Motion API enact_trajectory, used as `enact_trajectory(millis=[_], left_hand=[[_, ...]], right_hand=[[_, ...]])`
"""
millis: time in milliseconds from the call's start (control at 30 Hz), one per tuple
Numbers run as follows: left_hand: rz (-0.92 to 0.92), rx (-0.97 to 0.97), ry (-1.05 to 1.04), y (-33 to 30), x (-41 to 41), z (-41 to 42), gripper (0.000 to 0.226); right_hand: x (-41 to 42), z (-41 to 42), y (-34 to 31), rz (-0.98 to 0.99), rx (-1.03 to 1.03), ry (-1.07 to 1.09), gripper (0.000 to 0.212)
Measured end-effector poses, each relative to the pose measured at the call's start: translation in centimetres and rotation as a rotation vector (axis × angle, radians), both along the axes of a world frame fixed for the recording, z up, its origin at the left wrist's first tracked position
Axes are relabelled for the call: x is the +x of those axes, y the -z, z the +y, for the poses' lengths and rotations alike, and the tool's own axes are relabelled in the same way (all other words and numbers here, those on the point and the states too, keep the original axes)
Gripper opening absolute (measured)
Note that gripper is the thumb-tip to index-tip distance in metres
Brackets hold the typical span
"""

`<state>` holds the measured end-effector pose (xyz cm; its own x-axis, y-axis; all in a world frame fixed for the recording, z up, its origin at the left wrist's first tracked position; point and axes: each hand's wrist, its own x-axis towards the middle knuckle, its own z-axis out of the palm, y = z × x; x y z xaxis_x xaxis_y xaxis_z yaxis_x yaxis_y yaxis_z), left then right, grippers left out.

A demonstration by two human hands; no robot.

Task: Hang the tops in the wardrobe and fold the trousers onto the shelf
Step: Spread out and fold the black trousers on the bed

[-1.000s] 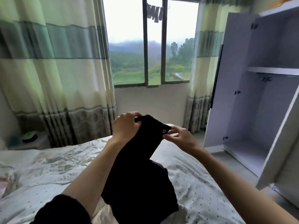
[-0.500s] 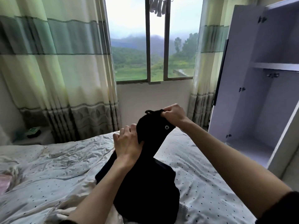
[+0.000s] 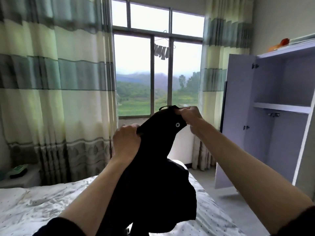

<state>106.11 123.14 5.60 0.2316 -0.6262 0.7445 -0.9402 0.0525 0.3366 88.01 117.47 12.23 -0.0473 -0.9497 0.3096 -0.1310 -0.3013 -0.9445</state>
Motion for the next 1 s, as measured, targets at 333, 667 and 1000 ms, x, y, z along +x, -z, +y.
enact_trajectory(millis=[333, 667, 1000], left_hand=[[0.128, -0.071, 0.242, -4.5, -3.6, -1.8, 0.020], [-0.037, 0.697, 0.625, 12.4, -8.6, -1.2, 0.019], [-0.154, 0.947, 0.848, 23.6, -15.4, 0.8, 0.019]], right_hand=[[-5.3, 0.4, -5.5, -0.093, -0.185, 0.057, 0.007], [-12.5, 0.8, 13.5, 0.448, 0.215, 0.072, 0.025], [-19.1, 4.0, 25.0, 0.696, 0.431, 0.196, 0.037]])
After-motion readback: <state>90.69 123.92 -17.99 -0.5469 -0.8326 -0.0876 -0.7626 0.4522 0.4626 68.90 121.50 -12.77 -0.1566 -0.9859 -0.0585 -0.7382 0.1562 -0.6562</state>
